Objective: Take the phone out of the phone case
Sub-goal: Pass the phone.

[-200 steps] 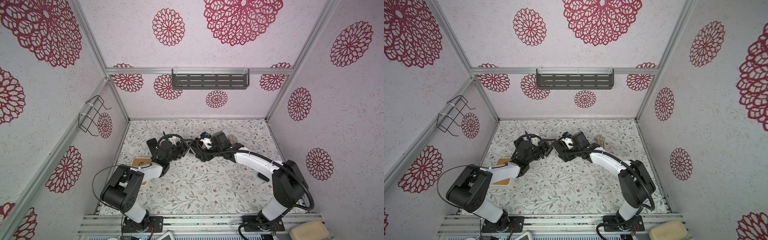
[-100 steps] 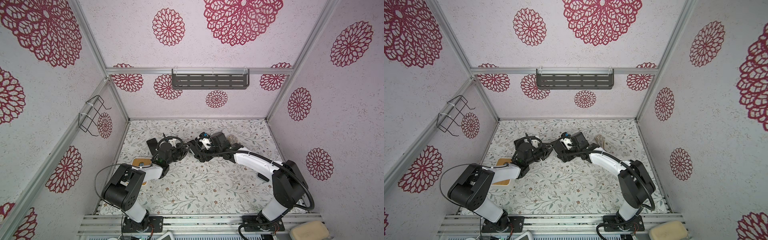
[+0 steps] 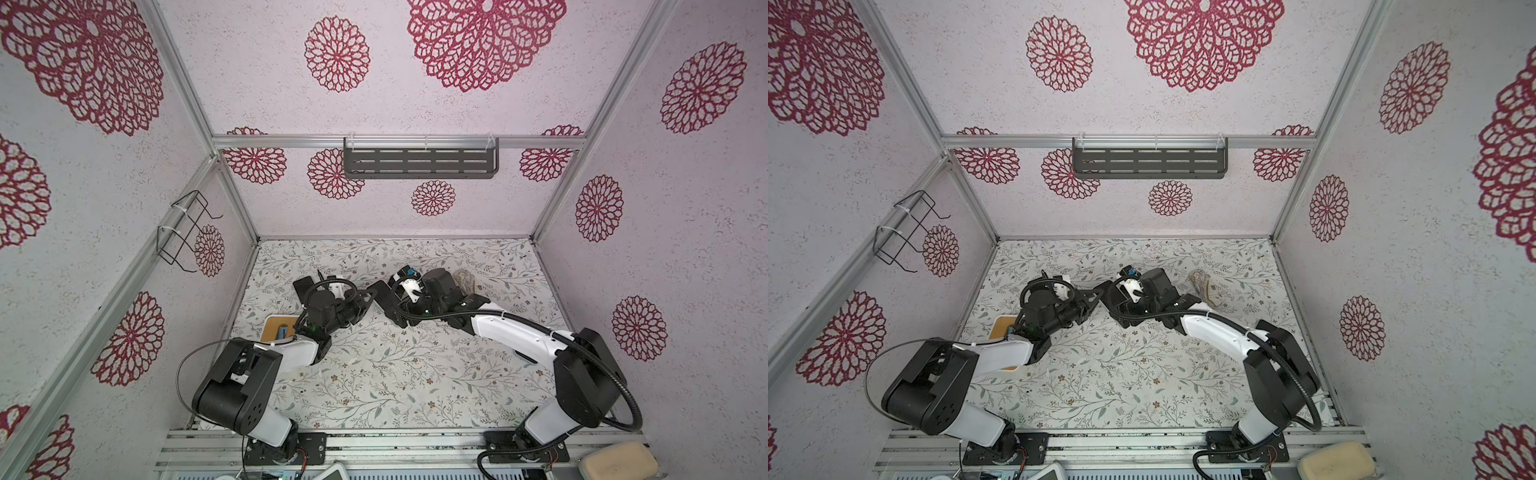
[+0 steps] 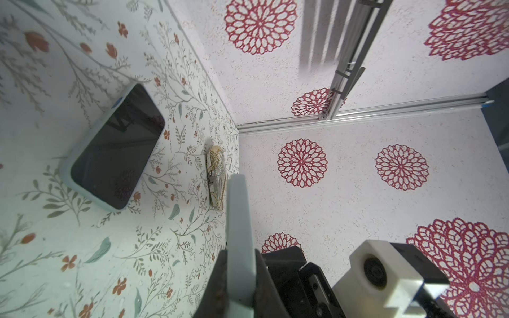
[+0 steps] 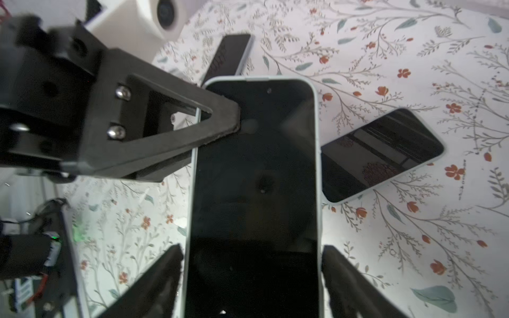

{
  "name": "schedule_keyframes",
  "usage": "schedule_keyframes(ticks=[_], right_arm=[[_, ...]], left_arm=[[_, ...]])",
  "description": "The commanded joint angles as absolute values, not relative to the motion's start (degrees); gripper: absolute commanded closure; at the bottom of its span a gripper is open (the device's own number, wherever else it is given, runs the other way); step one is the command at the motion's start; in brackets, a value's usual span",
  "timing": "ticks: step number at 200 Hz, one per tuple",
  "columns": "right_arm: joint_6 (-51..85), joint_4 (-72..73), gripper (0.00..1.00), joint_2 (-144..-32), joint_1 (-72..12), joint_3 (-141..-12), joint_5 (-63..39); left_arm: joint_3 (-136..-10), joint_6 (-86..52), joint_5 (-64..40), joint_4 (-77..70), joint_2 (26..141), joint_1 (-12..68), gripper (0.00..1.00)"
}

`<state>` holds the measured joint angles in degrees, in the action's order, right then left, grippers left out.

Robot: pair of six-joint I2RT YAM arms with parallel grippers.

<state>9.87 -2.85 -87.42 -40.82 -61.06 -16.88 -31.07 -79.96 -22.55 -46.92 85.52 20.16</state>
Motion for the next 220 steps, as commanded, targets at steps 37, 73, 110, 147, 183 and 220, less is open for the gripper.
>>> schedule_keyframes(ticks=[37, 73, 110, 147, 183, 220], right_arm=[[24.2, 11.6, 0.01, -70.1, -40.2, -49.5, -14.5], [32.3, 21.2, 0.01, -61.9, -40.2, -41.7, -17.1], [36.9, 31.2, 0.01, -59.5, -40.2, -36.4, -20.4], [42.1, 45.8, 0.04, -63.0, -40.3, -34.5, -27.0], [46.0, 54.7, 0.13, -68.0, -40.5, -35.1, -29.5], [48.8, 60.6, 0.22, -71.4, -41.4, -35.2, -30.8]], left_arm=[[-33.0, -74.3, -20.6, -44.8, 63.4, 12.3, 1.0], [-33.8, -71.5, -20.3, -40.4, 55.6, 10.5, 1.0], [-30.0, -76.4, -20.8, -51.9, 56.2, 10.7, 1.0], [-29.2, -78.9, -20.3, -58.8, 60.0, 13.7, 1.0], [-28.8, -80.7, -18.3, -64.2, 63.8, 17.3, 1.0], [-28.7, -81.5, -17.2, -67.8, 66.9, 19.0, 1.0]])
